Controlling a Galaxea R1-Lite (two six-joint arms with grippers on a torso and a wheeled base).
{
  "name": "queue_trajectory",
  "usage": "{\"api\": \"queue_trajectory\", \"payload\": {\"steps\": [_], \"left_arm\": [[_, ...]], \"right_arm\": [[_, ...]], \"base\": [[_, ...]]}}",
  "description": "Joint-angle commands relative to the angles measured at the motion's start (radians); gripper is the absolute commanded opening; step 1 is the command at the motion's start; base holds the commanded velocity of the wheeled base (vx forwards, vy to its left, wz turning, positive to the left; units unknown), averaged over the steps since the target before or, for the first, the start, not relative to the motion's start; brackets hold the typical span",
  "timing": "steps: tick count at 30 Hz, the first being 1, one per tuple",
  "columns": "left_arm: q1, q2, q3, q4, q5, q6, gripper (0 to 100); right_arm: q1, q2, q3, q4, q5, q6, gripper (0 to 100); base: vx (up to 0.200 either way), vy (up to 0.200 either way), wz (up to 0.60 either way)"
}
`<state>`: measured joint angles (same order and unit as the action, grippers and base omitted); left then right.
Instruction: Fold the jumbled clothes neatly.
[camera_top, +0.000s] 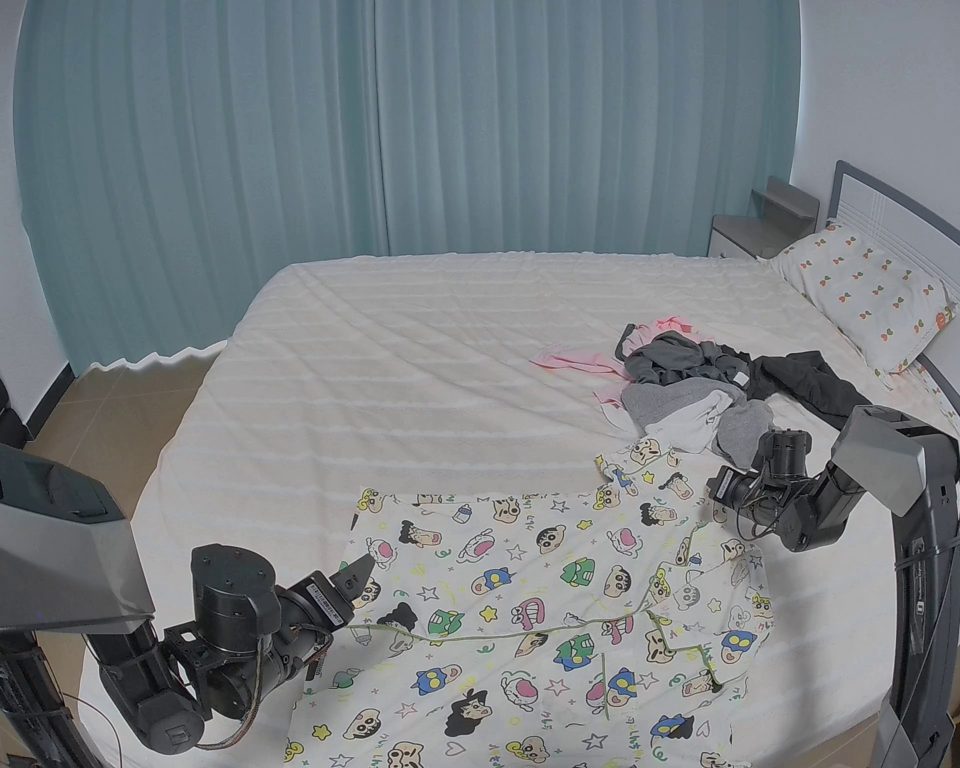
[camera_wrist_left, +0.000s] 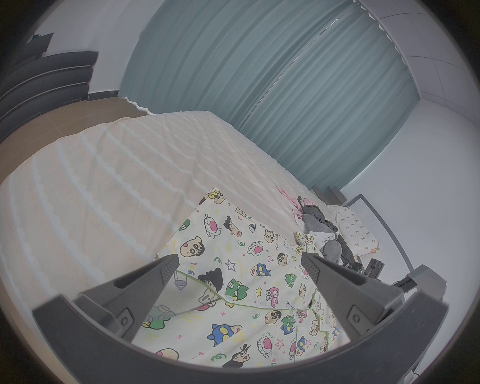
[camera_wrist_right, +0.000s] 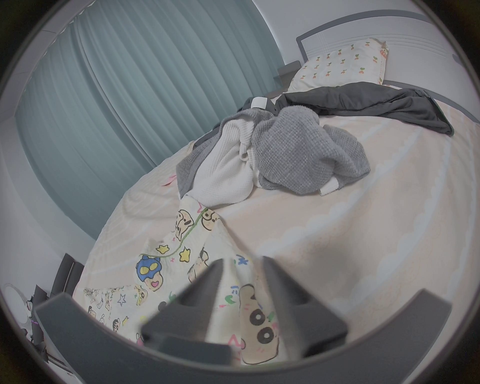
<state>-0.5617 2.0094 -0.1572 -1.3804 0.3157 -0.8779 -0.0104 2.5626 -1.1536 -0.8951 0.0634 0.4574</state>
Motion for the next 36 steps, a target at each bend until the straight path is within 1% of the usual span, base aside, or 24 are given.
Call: {"api": "queue_trajectory", "payload": {"steps": [1,2,3,7,8,10,12,13,14,15,16,17,18,19,20,22,23,26,27,28,30,32,33,36], "left_arm": [[-0.003,0.002,0.002,0.000,0.002,0.000,100],[-0.007,-0.001,0.007,0.000,0.002,0.000,100],[-0.007,-0.001,0.008,0.000,0.002,0.000,100],[-0.027,-0.008,0.028,0.000,0.002,-0.003,100],[-0.029,-0.008,0.033,0.000,0.002,-0.001,100],[-0.037,-0.014,0.050,-0.008,0.002,-0.003,100],[-0.041,-0.015,0.068,-0.026,0.002,-0.003,100],[-0.043,-0.015,0.073,-0.032,0.002,-0.003,100],[-0.047,-0.015,0.084,-0.049,0.000,-0.004,100],[-0.049,-0.015,0.085,-0.052,0.000,-0.004,100],[-0.053,-0.009,0.096,-0.060,0.000,-0.007,100],[-0.056,-0.008,0.100,-0.060,0.000,-0.012,100],[-0.058,-0.006,0.104,-0.060,-0.001,-0.020,100],[-0.056,-0.006,0.105,-0.060,-0.001,-0.021,100],[-0.056,-0.003,0.108,-0.060,-0.006,-0.044,100],[-0.055,-0.003,0.110,-0.060,-0.012,-0.066,100],[-0.055,-0.003,0.111,-0.060,-0.012,-0.067,100],[-0.056,0.019,0.113,-0.060,-0.014,-0.075,100],[-0.056,0.019,0.113,-0.060,-0.014,-0.075,100],[-0.056,0.031,0.113,-0.060,-0.014,-0.075,100],[-0.055,0.039,0.113,-0.062,-0.014,-0.075,100],[-0.056,0.043,0.113,-0.062,-0.014,-0.076,100],[-0.056,0.052,0.113,-0.062,-0.014,-0.076,100],[-0.056,0.078,0.113,-0.074,-0.014,-0.076,100]], "right_arm": [[0.004,-0.050,0.040,-0.031,0.001,0.003,100],[0.009,-0.096,0.072,-0.048,0.001,0.003,100],[0.009,-0.099,0.075,-0.048,0.001,0.003,100],[0.024,-0.286,0.238,-0.045,-0.001,0.001,100],[0.024,-0.314,0.270,-0.048,0.004,0.003,100],[0.029,-0.418,0.423,-0.056,0.015,0.004,100],[0.043,-0.495,0.551,-0.057,0.044,0.003,100],[0.049,-0.510,0.578,-0.059,0.053,0.003,100],[0.063,-0.559,0.664,-0.059,0.092,0.003,100],[0.066,-0.570,0.680,-0.059,0.099,0.003,100],[0.093,-0.616,0.764,-0.059,0.147,0.001,100],[0.109,-0.633,0.799,-0.059,0.168,0.001,100],[0.125,-0.645,0.835,-0.059,0.191,0.000,100],[0.129,-0.647,0.838,-0.057,0.196,-0.002,100],[0.167,-0.650,0.879,-0.059,0.207,-0.013,100],[0.201,-0.657,0.907,-0.057,0.205,-0.020,100],[0.202,-0.657,0.908,-0.057,0.205,-0.022,100],[0.245,-0.637,0.971,-0.056,0.208,-0.051,100],[0.245,-0.637,0.971,-0.056,0.208,-0.051,100],[0.259,-0.611,0.994,-0.056,0.210,-0.086,100],[0.264,-0.596,1.006,-0.056,0.208,-0.112,100],[0.264,-0.585,1.017,-0.056,0.210,-0.132,100],[0.264,-0.561,1.029,-0.056,0.210,-0.163,100],[0.250,-0.518,1.034,-0.057,0.205,-0.200,100]], "base": [[0.000,0.000,0.00],[0.000,0.000,0.00],[0.000,0.000,0.00],[0.000,0.000,0.00],[-0.200,0.000,0.00],[-0.200,0.000,0.00],[-0.200,0.000,0.00],[-0.200,0.000,0.00],[-0.200,0.000,0.00],[-0.200,0.000,0.00],[-0.200,0.000,0.00],[-0.200,0.000,0.00],[-0.200,0.000,0.00],[-0.200,0.000,0.00],[-0.200,0.000,0.00],[-0.200,0.000,0.00],[-0.200,0.000,0.00],[-0.200,0.000,0.00],[-0.200,0.000,0.00],[-0.200,0.000,0.00],[-0.200,0.000,0.00],[-0.200,0.000,0.00],[-0.200,0.000,0.00],[-0.200,0.000,0.00]]}}
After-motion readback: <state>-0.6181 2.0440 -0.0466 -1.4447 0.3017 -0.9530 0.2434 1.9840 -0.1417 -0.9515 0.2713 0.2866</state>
